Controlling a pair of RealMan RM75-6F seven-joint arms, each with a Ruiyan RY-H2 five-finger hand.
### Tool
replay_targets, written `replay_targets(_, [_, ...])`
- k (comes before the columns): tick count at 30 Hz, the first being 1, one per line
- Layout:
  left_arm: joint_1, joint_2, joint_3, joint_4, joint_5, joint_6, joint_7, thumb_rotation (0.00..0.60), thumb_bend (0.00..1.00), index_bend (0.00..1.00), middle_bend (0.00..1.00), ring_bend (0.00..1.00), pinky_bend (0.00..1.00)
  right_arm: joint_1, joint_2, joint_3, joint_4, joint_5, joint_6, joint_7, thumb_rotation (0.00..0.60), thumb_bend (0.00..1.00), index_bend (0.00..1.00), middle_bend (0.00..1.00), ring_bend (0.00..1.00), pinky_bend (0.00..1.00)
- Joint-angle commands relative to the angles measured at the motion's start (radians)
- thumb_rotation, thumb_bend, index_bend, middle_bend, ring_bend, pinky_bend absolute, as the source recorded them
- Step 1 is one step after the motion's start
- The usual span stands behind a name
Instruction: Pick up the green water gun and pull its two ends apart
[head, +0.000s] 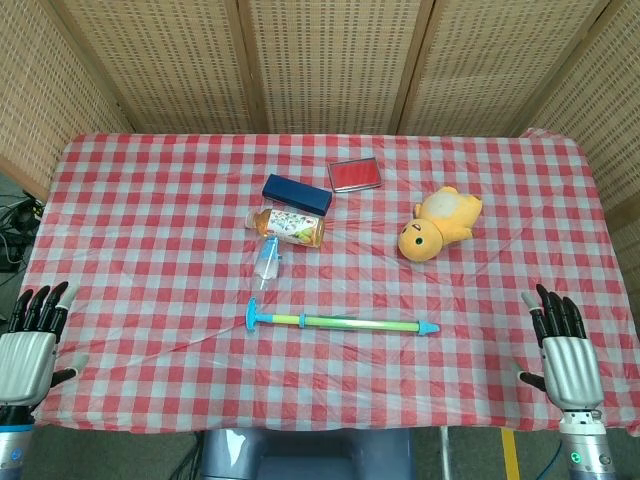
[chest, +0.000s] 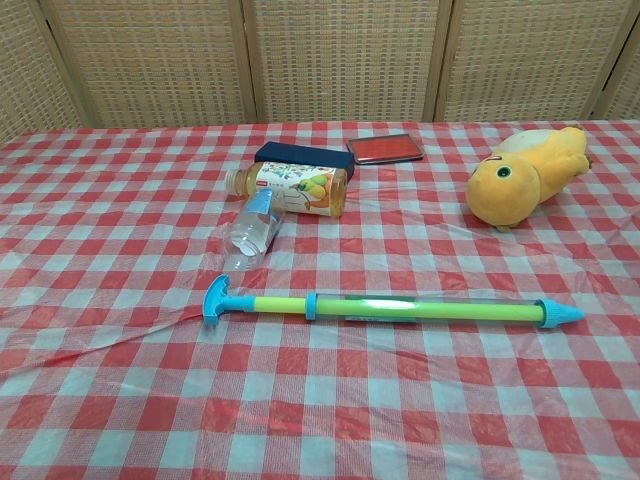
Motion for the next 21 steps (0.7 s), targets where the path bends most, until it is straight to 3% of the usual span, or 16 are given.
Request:
replay_targets(1, [0.001,0.001,0.000,-0.001,0.001,0.002,0.001,0.600,0.00,0.00,0.00,0.00,0.00,0.000,0.000,-0.003,-0.001,-0.002,-0.001,0.000,0.600,0.10,0.00,0.00,0.00,0.00])
replay_targets(21, [0.001,0.003,0.005,-0.012,0.014,0.005,0.003,0.600,0.00,0.00,0.00,0.00,0.00,-0.003,0.007,-0.007,-0.007,-0.010,0.002,0.006,0.600,0.10,0.00,0.00,0.00,0.00])
